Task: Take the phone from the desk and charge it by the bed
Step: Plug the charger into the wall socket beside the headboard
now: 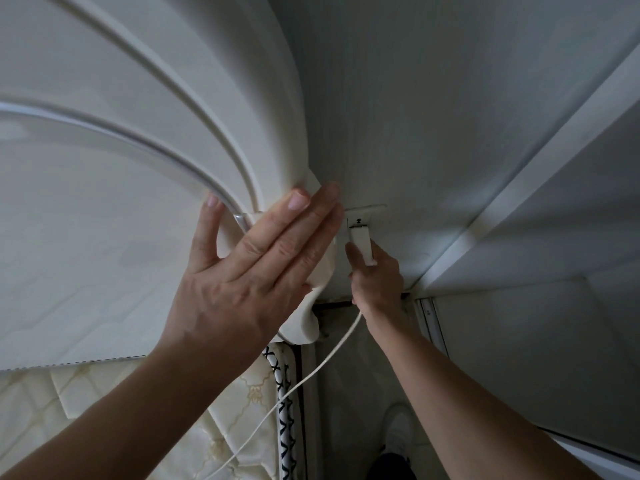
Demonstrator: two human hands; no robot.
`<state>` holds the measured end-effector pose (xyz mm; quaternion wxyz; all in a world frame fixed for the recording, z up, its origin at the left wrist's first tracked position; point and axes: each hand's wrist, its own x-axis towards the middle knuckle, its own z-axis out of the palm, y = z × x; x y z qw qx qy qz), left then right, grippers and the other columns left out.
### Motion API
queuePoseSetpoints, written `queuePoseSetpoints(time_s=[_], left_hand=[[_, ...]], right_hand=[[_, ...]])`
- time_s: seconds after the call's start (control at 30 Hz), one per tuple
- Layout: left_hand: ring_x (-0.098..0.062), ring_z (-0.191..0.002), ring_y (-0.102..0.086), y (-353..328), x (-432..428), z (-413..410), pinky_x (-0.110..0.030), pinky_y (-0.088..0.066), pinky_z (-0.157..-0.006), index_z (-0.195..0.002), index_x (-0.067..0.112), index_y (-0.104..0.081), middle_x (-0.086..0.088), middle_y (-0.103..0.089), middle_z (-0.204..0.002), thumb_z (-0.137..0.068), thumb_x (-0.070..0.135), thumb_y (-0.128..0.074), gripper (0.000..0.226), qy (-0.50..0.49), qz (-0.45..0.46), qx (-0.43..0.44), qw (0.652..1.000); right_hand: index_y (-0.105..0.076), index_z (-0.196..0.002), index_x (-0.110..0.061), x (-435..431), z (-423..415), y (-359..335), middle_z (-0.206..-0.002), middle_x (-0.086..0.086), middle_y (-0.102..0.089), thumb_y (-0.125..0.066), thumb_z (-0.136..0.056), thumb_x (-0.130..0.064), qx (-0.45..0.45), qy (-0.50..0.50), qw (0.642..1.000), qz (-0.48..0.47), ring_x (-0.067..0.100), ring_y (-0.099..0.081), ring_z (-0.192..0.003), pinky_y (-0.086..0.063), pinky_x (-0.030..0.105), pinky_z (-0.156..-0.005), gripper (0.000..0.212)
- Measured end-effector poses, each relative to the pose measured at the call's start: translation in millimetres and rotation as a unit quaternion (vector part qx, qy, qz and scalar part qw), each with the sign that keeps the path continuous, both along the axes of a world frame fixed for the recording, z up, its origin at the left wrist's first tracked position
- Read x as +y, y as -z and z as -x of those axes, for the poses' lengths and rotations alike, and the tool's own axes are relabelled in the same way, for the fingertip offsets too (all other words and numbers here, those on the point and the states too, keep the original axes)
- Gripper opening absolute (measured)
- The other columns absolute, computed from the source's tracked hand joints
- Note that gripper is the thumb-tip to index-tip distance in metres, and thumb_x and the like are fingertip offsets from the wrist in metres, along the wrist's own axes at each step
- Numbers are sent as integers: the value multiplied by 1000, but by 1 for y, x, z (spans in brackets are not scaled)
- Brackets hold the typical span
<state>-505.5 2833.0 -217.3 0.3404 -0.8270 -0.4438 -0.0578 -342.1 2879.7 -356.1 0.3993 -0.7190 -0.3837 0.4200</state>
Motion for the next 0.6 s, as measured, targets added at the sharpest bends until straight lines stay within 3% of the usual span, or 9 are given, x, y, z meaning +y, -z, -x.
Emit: queuePoseSetpoints(time_s=[0.13, 0.27, 0.43, 0.6], left_hand=[[-17, -154, 14, 0, 0, 2, -58, 11, -120, -160, 15, -15, -1, 8, -169, -98, 40, -61, 81, 5, -11, 5, 1000], [-18, -154, 13, -1, -2, 1, -58, 9, -120, -160, 15, -16, -1, 10, -169, -94, 38, -67, 86, 1, -12, 9, 1000], [-17, -154, 14, -1, -2, 2, -59, 10, -120, -160, 14, -13, -1, 12, -169, -92, 36, -69, 90, -2, 0, 0, 1000], [-17, -154, 14, -4, -4, 1, -59, 10, -120, -160, 14, -12, -1, 13, -168, -94, 36, -67, 88, -4, 10, 1, 1000]], right_hand=[[-63, -123, -27, 1, 3, -5, -111, 4, -73, -48, -80, -70, -5, 3, 1000, 15, 22, -69, -101, -57, 43, -89, 62], [-66, -87, -30, 7, 0, -16, -75, 3, -71, -58, -90, -53, 36, 25, 998, 46, 17, -69, -59, -62, 42, -56, 25], [-61, -83, -34, 8, -4, -23, -68, 2, -66, -60, -93, -43, 62, 22, 997, 44, 9, -62, -45, -62, 34, -52, 14], [-62, -75, -29, 8, -1, -24, -63, 6, -68, -62, -91, -44, 81, 34, 995, 55, 18, -63, -43, -62, 46, -59, 22]])
